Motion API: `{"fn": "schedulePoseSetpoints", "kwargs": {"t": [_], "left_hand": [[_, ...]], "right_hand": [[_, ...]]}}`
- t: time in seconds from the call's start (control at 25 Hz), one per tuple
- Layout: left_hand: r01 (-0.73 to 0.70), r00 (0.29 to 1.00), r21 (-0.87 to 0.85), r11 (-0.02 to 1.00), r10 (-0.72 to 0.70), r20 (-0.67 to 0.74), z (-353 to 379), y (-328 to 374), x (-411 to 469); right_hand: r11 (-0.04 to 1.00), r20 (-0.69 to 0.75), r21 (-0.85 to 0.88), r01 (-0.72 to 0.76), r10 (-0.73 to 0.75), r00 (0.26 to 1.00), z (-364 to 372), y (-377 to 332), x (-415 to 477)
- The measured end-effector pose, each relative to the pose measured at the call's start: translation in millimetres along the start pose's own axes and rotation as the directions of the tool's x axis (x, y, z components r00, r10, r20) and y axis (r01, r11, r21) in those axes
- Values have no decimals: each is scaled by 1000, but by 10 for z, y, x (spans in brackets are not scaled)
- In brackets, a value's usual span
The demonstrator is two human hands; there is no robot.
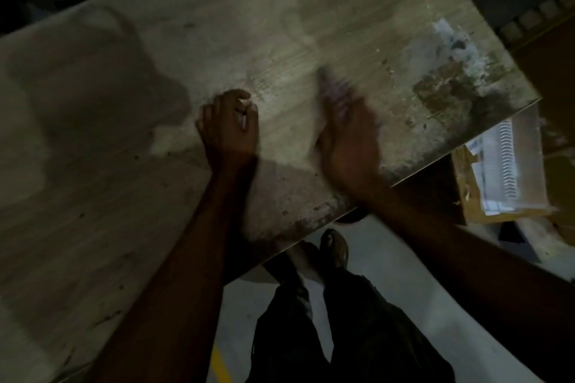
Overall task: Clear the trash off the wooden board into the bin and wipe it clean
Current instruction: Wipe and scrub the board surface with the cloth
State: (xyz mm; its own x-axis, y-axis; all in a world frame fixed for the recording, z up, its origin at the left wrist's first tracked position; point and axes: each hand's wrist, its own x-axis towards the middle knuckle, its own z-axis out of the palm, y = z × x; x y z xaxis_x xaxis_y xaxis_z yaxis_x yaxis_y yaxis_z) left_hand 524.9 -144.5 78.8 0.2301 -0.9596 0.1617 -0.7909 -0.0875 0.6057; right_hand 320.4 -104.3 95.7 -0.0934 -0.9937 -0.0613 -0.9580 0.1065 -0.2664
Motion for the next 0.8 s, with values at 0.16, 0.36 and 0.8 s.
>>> {"fn": "schedulePoseSetpoints", "kwargs": {"t": [0.16,0.36,0.8], "left_hand": [[-49,997,147,988,58,-55,129,180,-339],[177,978,108,978,-162,-132,286,615,-532],[197,979,62,978,-200,43,575,1370,-1027]], "right_hand": [[846,245,167,507,-533,810,-200,625,-518],[953,133,45,300,-303,944,-231,927,-681],[725,47,40,687,-688,724,-186,1458,102]]}}
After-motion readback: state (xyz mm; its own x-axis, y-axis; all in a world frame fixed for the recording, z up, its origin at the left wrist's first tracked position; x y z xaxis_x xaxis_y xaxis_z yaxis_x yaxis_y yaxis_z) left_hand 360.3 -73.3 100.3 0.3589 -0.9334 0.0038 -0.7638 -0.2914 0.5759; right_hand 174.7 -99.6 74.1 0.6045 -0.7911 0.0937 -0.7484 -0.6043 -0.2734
